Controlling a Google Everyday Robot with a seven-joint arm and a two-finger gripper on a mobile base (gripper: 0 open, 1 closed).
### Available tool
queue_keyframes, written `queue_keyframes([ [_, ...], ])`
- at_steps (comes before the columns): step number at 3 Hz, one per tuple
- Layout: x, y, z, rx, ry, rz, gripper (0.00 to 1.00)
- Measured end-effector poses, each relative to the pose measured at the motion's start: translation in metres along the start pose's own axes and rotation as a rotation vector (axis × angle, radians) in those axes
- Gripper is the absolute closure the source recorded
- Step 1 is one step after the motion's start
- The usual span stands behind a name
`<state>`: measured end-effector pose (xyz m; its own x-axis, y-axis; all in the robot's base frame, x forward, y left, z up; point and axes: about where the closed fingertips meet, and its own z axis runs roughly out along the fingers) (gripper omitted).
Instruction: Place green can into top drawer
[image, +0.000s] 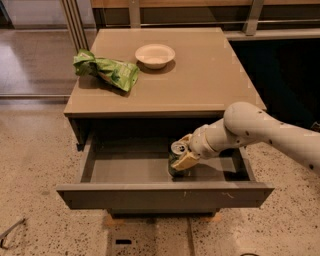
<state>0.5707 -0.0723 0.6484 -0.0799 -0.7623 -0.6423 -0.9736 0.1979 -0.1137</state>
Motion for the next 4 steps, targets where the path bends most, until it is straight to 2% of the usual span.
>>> queue_keyframes([
  [1,0.0000,0.0000,0.0000,0.000,0.000,0.000,0.65],
  [3,0.0000,0.0000,0.0001,0.000,0.000,0.000,0.19],
  [4,-0.0003,-0.0024,0.0017,0.007,-0.009,-0.001,0.00],
])
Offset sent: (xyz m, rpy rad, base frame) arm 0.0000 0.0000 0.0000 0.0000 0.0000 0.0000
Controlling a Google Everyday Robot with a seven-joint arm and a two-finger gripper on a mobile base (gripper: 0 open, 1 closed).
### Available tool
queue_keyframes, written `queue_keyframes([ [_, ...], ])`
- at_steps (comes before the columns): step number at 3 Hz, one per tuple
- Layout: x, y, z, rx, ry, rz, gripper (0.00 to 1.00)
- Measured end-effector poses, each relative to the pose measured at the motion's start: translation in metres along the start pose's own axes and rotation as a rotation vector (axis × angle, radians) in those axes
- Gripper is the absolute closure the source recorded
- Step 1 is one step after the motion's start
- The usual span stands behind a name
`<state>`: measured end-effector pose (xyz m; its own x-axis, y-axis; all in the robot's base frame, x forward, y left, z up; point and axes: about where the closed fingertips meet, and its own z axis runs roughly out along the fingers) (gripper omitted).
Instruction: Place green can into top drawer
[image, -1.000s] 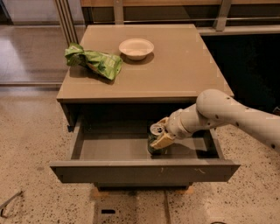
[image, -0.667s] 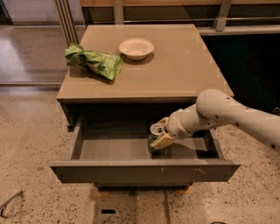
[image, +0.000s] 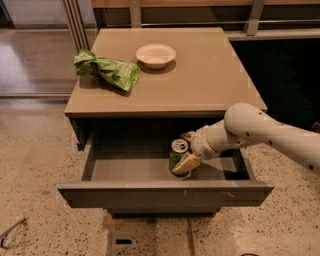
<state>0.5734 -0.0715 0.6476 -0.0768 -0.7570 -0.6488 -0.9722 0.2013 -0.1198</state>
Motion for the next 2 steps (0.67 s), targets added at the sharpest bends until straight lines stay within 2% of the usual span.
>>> queue_keyframes([
  [1,-0.0043,-0.0179,0.0034,0.018,-0.019,-0.008,0.00],
  [2,-0.0043,-0.0179,0.0034,0.018,-0.019,-0.008,0.00],
])
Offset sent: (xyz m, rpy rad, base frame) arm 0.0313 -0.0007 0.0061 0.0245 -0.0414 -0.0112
